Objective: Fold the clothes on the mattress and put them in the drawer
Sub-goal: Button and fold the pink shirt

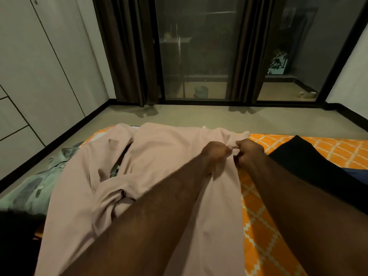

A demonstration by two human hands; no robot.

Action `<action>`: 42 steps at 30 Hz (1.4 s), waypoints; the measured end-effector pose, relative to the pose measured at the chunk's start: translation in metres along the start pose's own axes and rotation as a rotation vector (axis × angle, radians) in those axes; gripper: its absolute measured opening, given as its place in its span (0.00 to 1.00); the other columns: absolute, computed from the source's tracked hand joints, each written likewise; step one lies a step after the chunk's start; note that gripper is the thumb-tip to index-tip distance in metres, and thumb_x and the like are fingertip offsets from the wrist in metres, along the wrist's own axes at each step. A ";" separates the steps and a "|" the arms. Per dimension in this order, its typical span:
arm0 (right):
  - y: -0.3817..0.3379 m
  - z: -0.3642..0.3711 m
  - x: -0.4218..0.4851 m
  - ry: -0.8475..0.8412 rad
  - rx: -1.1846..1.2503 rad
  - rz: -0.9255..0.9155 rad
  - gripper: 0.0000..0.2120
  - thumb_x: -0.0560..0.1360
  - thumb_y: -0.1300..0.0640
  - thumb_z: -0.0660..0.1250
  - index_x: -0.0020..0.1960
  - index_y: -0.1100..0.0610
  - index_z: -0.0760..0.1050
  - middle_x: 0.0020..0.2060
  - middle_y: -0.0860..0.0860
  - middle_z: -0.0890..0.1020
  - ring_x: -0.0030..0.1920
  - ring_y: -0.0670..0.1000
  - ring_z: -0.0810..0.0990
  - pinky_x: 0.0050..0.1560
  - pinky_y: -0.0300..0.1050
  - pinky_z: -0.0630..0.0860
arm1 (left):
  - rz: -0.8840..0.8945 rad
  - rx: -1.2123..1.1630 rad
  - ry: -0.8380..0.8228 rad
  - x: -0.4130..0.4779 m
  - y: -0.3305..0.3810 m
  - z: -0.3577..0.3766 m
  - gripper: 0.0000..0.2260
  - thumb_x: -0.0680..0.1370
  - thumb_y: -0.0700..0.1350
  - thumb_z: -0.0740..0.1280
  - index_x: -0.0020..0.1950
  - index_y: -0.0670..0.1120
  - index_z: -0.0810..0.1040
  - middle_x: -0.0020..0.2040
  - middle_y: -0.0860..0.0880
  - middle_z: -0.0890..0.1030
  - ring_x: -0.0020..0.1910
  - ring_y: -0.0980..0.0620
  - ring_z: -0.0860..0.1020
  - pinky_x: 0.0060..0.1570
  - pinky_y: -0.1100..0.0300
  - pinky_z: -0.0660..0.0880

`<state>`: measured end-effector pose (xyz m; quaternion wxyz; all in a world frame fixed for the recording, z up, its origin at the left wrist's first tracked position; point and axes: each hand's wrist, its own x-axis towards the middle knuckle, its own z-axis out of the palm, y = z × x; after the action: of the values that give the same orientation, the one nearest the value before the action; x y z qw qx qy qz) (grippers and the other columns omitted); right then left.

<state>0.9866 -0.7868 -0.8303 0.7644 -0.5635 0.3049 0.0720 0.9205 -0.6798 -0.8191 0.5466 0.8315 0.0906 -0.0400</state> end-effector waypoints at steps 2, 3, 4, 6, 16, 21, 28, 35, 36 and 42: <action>-0.004 0.009 0.002 0.167 -0.215 -0.158 0.06 0.78 0.57 0.71 0.51 0.60 0.80 0.49 0.53 0.84 0.50 0.52 0.82 0.50 0.44 0.77 | 0.007 0.070 0.108 0.002 -0.003 -0.003 0.12 0.81 0.50 0.66 0.43 0.44 0.81 0.44 0.45 0.81 0.47 0.43 0.78 0.43 0.55 0.71; -0.005 0.015 0.003 0.214 -0.285 -0.373 0.08 0.79 0.58 0.70 0.56 0.59 0.81 0.54 0.53 0.84 0.54 0.53 0.82 0.51 0.42 0.75 | 0.009 0.097 0.172 0.004 -0.006 -0.004 0.14 0.81 0.52 0.65 0.42 0.45 0.80 0.45 0.44 0.82 0.48 0.41 0.79 0.44 0.55 0.72; -0.006 0.021 0.003 0.167 -0.303 -0.591 0.11 0.80 0.60 0.67 0.60 0.59 0.81 0.58 0.53 0.84 0.58 0.54 0.81 0.55 0.42 0.75 | 0.003 0.121 0.228 0.006 -0.008 -0.006 0.14 0.81 0.53 0.64 0.42 0.45 0.79 0.48 0.42 0.83 0.50 0.40 0.79 0.46 0.55 0.72; -0.002 0.028 0.001 -0.028 -0.480 -0.837 0.16 0.82 0.61 0.63 0.68 0.57 0.78 0.66 0.55 0.80 0.67 0.56 0.77 0.68 0.47 0.72 | -0.052 0.113 0.291 0.009 -0.014 -0.010 0.10 0.80 0.48 0.63 0.45 0.43 0.78 0.54 0.40 0.83 0.55 0.37 0.79 0.50 0.54 0.74; 0.033 0.006 0.013 -0.221 -1.432 -0.863 0.14 0.81 0.53 0.64 0.62 0.59 0.78 0.62 0.59 0.81 0.63 0.62 0.77 0.62 0.51 0.74 | -0.333 -0.007 0.372 -0.001 -0.034 -0.025 0.15 0.78 0.44 0.62 0.61 0.40 0.78 0.62 0.40 0.80 0.60 0.37 0.78 0.61 0.51 0.76; 0.026 0.017 0.008 -0.281 -1.679 -0.859 0.03 0.75 0.56 0.64 0.46 0.55 0.72 0.59 0.60 0.78 0.61 0.63 0.76 0.58 0.53 0.74 | -0.314 -0.021 0.353 0.007 -0.026 -0.028 0.13 0.77 0.43 0.64 0.59 0.39 0.77 0.58 0.40 0.80 0.59 0.37 0.79 0.57 0.51 0.79; 0.041 0.016 0.027 -0.093 -1.024 -0.865 0.12 0.80 0.56 0.65 0.60 0.60 0.80 0.58 0.59 0.83 0.59 0.62 0.79 0.57 0.49 0.72 | -0.364 -0.665 0.016 0.030 -0.010 -0.045 0.16 0.77 0.45 0.70 0.61 0.37 0.80 0.54 0.38 0.85 0.48 0.39 0.83 0.50 0.47 0.81; 0.002 0.018 0.017 0.099 -0.488 -0.782 0.22 0.81 0.38 0.62 0.39 0.55 0.75 0.37 0.50 0.78 0.40 0.53 0.76 0.41 0.47 0.72 | 0.213 0.041 -0.038 0.046 -0.012 -0.045 0.21 0.83 0.50 0.64 0.76 0.51 0.70 0.68 0.46 0.77 0.56 0.52 0.78 0.51 0.63 0.78; -0.007 0.018 0.010 0.054 -0.505 -0.804 0.24 0.79 0.35 0.63 0.37 0.54 0.73 0.35 0.48 0.77 0.37 0.50 0.75 0.37 0.45 0.70 | 0.254 0.156 -0.096 0.046 -0.008 -0.043 0.23 0.83 0.56 0.63 0.78 0.52 0.68 0.70 0.45 0.76 0.58 0.52 0.78 0.50 0.65 0.76; -0.043 0.016 0.021 -0.154 -0.551 -0.346 0.11 0.71 0.51 0.73 0.42 0.59 0.78 0.37 0.57 0.80 0.27 0.51 0.78 0.26 0.41 0.76 | 0.363 0.586 -0.172 0.044 0.019 -0.020 0.25 0.83 0.47 0.65 0.80 0.48 0.64 0.72 0.42 0.74 0.68 0.43 0.74 0.60 0.57 0.70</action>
<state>1.0290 -0.7928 -0.8036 0.6051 -0.7852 0.1151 0.0635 0.9664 -0.6642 -0.8017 0.2886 0.9492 -0.1202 -0.0364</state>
